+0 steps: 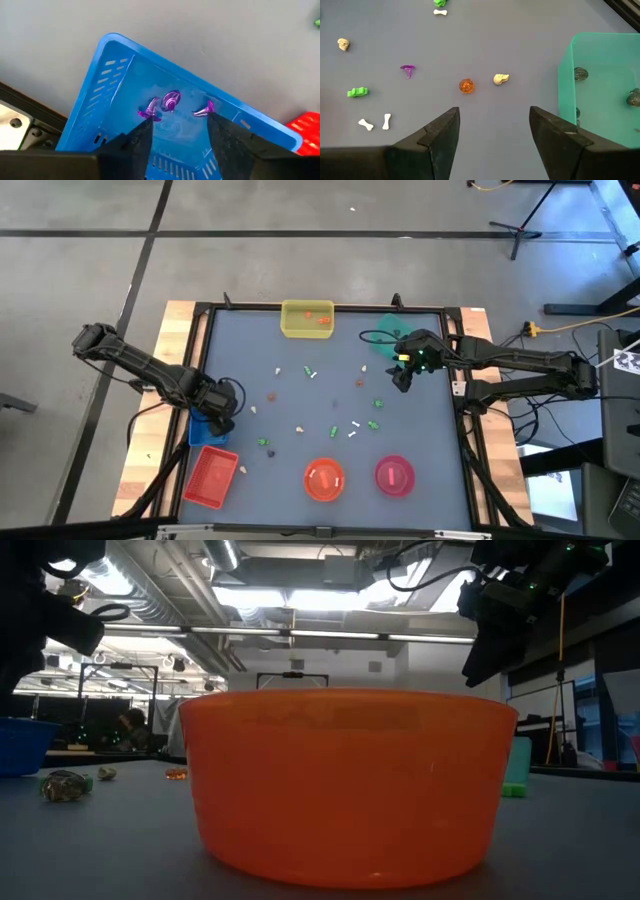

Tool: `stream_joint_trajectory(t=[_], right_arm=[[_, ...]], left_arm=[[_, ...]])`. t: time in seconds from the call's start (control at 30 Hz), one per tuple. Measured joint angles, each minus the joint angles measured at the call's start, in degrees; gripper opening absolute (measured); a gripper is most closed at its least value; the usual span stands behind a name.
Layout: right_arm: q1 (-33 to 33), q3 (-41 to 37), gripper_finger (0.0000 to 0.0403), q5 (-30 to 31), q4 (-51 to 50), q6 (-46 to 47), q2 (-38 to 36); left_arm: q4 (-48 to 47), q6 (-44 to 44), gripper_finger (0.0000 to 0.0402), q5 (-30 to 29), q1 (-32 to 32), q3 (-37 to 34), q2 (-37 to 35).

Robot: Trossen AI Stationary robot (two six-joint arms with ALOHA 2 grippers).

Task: Sort Halloween decoration
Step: Put the brown skull toy into the red bin

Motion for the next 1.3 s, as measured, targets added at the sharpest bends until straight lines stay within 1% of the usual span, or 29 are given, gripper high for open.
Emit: stream_joint_trajectory(t=[0.1,0.2,0.3,0.47,0.57,0.7,0.93,1.03,1.3], right_arm=[[0.0,0.0,0.0239,0.0,0.0,0.0,0.0],[0.0,0.0,0.0239,0.0,0.0,0.0,0.0],[0.0,0.0,0.0239,0.0,0.0,0.0,0.0],[0.0,0.0,0.0239,0.0,0.0,0.0,0.0],[0.0,0.0,0.0239,0.0,0.0,0.0,0.0],[0.0,0.0,0.0239,0.0,0.0,0.0,0.0],[0.0,0.0,0.0239,0.0,0.0,0.0,0.0],[0.0,0.0,0.0239,0.0,0.0,0.0,0.0],[0.0,0.0,0.0239,0.0,0.1,0.0,0.0]], left_arm=[[0.3,-1.2,0.0177,1.6,0.0,0.0,0.0],[0.4,-1.4,0.0178,5.3,0.0,0.0,0.0],[0.5,-3.7,0.0178,8.4,0.0,0.0,0.0],[0.0,-5.4,0.0178,9.9,0.0,2.0,0.0],[0.2,-5.0,0.0179,8.7,0.0,4.1,0.0],[0.7,-5.4,0.0179,4.7,0.0,7.2,0.0],[9.3,-5.4,0.0179,-3.3,0.3,9.4,0.0],[11.9,-5.7,0.0179,-4.1,1.5,9.4,0.0],[13.6,-5.2,0.0179,-4.1,7.3,9.4,1.0]])
